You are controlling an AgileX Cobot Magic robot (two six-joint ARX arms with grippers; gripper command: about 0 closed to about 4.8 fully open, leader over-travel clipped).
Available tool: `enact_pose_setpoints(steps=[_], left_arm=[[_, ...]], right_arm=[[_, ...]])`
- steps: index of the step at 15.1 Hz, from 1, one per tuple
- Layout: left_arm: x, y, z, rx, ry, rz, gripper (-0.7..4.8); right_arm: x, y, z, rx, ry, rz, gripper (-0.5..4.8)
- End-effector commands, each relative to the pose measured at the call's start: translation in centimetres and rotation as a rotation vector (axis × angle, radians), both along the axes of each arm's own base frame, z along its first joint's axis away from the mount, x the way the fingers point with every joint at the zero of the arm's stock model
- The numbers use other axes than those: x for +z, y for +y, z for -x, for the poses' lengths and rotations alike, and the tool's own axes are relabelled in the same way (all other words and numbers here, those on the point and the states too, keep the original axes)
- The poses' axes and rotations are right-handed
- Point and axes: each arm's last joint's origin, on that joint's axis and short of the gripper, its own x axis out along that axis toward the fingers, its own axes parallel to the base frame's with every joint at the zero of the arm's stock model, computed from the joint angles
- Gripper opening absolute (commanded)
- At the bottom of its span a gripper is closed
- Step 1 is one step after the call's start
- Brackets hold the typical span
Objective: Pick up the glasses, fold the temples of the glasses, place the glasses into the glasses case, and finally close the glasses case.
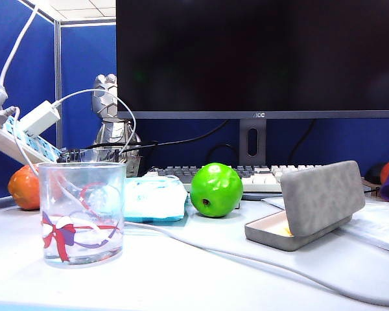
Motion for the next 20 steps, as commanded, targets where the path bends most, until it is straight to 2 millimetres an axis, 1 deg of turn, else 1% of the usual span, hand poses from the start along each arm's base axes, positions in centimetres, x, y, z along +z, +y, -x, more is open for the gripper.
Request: enact_pose_setpoints(steps=[1, 4, 6, 8, 10, 12, 14, 16, 18, 20], left_arm=[[0.8, 0.6, 1.0, -0.032, 0.004, -0.018, 0.12], [0.4, 0.7, 1.3, -0.064, 0.084, -0.091, 0.13], [-0.8, 0.5, 1.0, -0.064, 0.203, -0.168, 0.13], [-2.2, 0.0, 0.8, -0.034, 0.314, -0.248, 0.13], [-4.2, -1.2, 1.1, 0.042, 0.372, -0.369, 0.13], [-6.2, -3.3, 1.5, -0.003, 0.432, -0.463, 0.13], [-8.4, -5.3, 1.8, -0.033, 0.476, -0.555, 0.13], [-10.7, -6.7, 1.6, -0.006, 0.506, -0.652, 0.13], [-12.7, -7.3, 1.2, 0.035, 0.525, -0.739, 0.13], [-14.7, -7.7, 0.5, 0.088, 0.553, -0.816, 0.13]], right_arm=[[0.2, -2.5, -0.1, -0.150, 0.022, 0.015, -0.06], [0.9, -4.4, 1.0, -0.243, -0.031, 0.040, -0.06], [1.4, -5.2, 2.1, -0.284, -0.065, 0.056, -0.06], [1.3, -5.9, 2.8, -0.346, -0.088, 0.107, -0.06], [0.8, -6.1, 3.3, -0.363, -0.075, 0.166, -0.06], [0.3, -6.3, 3.7, -0.430, -0.059, 0.247, -0.06], [0.0, -6.3, 4.2, -0.448, -0.034, 0.274, -0.06], [0.2, -6.4, 4.6, -0.464, -0.060, 0.291, -0.06], [-0.2, -6.5, 4.7, -0.462, -0.062, 0.340, -0.06], [-1.2, -6.7, 4.8, -0.522, -0.016, 0.459, -0.06]])
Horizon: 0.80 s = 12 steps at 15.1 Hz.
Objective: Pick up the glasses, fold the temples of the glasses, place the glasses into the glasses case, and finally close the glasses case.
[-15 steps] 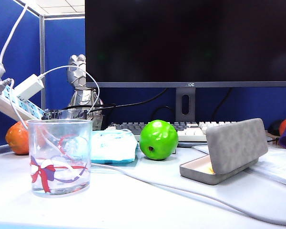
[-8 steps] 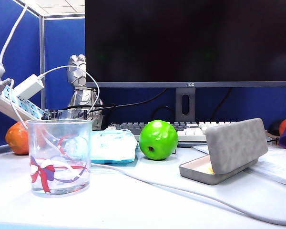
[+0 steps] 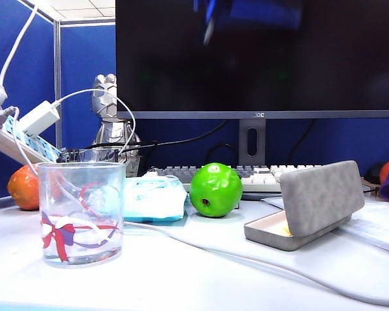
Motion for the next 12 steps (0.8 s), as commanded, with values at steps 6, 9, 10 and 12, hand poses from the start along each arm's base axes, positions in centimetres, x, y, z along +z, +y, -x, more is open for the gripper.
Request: enact_pose_setpoints(steps=[6, 9, 10, 12], left_arm=[[-6.1, -2.2, -1.6, 0.012, 0.085, -0.169, 0.55], [-7.1, -3.2, -1.2, -0.001, 0.090, -0.193, 1.93], [-7.4, -3.7, -0.9, 0.009, 0.074, -0.205, 1.93], [-8.3, -4.7, -0.6, 0.040, 0.064, -0.225, 1.93]], right_arm=[[-1.4, -0.5, 0.1, -0.126, 0.077, 0.183, -0.06], [-1.4, -0.5, 0.0, -0.125, 0.078, 0.182, -0.06], [-1.4, -0.5, 0.0, -0.124, 0.078, 0.182, -0.06], [-1.5, -0.5, 0.0, -0.124, 0.079, 0.182, -0.06]])
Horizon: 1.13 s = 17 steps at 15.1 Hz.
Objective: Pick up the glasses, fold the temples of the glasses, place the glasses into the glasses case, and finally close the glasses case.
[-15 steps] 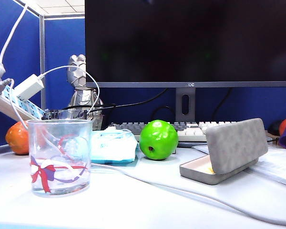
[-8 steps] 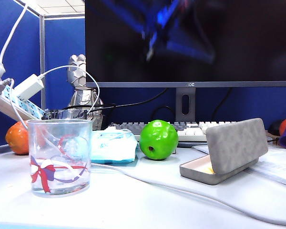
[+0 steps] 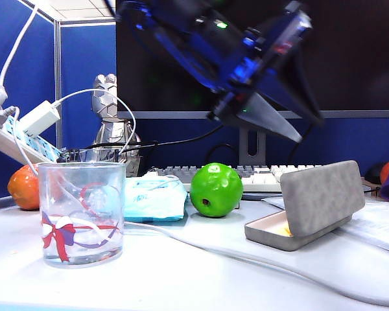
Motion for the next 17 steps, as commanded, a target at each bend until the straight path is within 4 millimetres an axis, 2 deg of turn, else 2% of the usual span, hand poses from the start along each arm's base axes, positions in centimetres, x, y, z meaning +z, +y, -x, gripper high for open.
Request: enact_pose_setpoints(steps=[1, 6, 10, 17], left_arm=[[-1.2, -1.5, 0.2, 0.038, -0.020, -0.008, 1.93], [-3.4, -2.1, -0.5, 0.084, -0.002, -0.046, 1.92], [-3.2, -2.6, 0.2, 0.013, 0.045, -0.005, 1.83], [-2.0, -3.3, 0.1, 0.052, -0.023, 0.018, 1.83]], right_arm=[[0.3, 0.0, 0.1, 0.002, -0.025, 0.000, -0.06], [0.3, 0.0, 0.1, 0.002, -0.026, 0.000, -0.06], [0.4, 0.0, 0.1, 0.002, -0.032, -0.001, -0.06], [0.4, 0.0, 0.1, 0.002, -0.031, -0.001, -0.06]])
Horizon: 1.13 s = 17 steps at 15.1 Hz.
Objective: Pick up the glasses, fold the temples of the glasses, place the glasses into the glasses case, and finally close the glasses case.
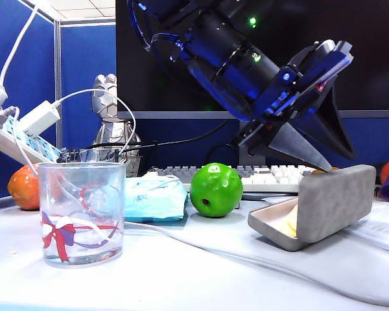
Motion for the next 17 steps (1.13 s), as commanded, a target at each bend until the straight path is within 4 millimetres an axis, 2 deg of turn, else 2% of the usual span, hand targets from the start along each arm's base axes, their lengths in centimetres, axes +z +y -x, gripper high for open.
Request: enact_pose_setpoints(steps=[1, 3, 9, 14, 17], left_arm=[[1.5, -0.5, -0.3, 0.028, -0.056, 0.024, 1.83], [2.2, -0.7, -0.4, 0.033, -0.066, 0.045, 1.83], [1.8, -1.0, 0.0, 0.087, -0.108, -0.022, 1.83], [-0.8, -1.8, -0.1, 0.089, -0.093, -0.081, 1.83], [-0.9, -1.9, 0.0, 0.079, -0.082, -0.083, 1.83]], right_arm=[[0.3, 0.0, 0.1, 0.002, -0.026, 0.000, -0.06], [0.3, 0.0, 0.1, 0.002, -0.026, 0.000, -0.06], [0.3, 0.0, 0.1, 0.003, -0.025, -0.001, -0.06], [0.3, 0.0, 0.1, 0.006, -0.025, -0.002, -0.06], [0.3, 0.0, 0.1, 0.006, -0.025, -0.002, -0.06]])
